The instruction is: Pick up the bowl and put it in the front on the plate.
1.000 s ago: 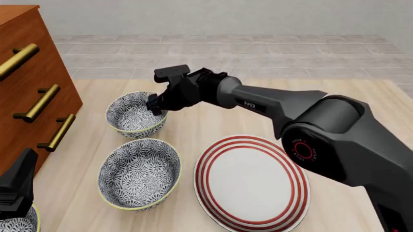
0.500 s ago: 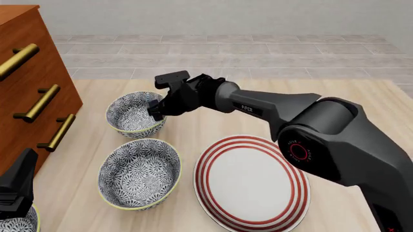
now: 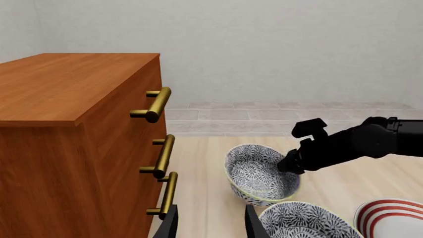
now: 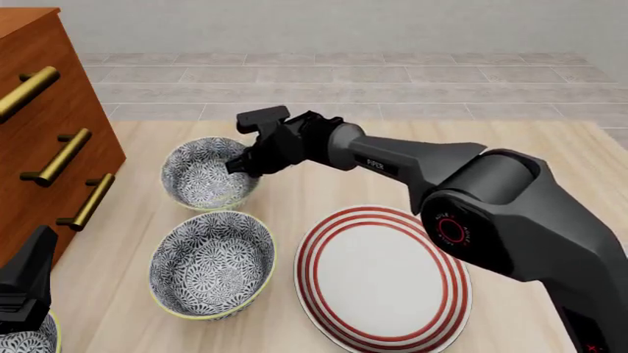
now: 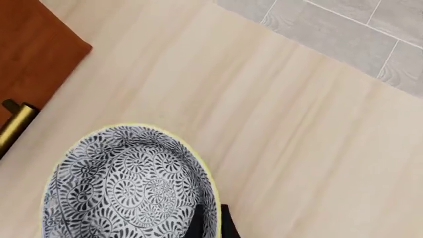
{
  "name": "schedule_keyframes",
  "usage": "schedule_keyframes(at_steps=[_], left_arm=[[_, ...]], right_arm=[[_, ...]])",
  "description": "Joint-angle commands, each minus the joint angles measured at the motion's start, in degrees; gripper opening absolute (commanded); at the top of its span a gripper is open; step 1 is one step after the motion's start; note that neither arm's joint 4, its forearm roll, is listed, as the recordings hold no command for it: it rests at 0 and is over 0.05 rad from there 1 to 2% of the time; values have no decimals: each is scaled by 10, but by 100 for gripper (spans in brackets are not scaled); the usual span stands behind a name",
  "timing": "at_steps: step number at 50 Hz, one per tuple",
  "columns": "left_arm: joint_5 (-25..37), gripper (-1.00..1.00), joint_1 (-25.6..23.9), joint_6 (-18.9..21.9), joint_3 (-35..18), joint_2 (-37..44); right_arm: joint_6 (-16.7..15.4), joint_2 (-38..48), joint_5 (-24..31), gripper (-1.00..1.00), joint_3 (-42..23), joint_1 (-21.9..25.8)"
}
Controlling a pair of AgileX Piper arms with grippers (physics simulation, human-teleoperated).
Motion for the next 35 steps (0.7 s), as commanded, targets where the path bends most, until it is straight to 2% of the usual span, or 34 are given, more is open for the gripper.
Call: schedule_keyframes(at_steps=[1, 25, 35], left_arm=[[0, 100, 0, 0, 0, 0], [0, 100, 0, 0, 0, 0], [0, 100, 0, 0, 0, 0]], right_arm=[[-4, 12, 10, -100, -15, -1], [-9, 21, 19, -100, -47, -6], [-13, 29, 36, -100, -87, -14]])
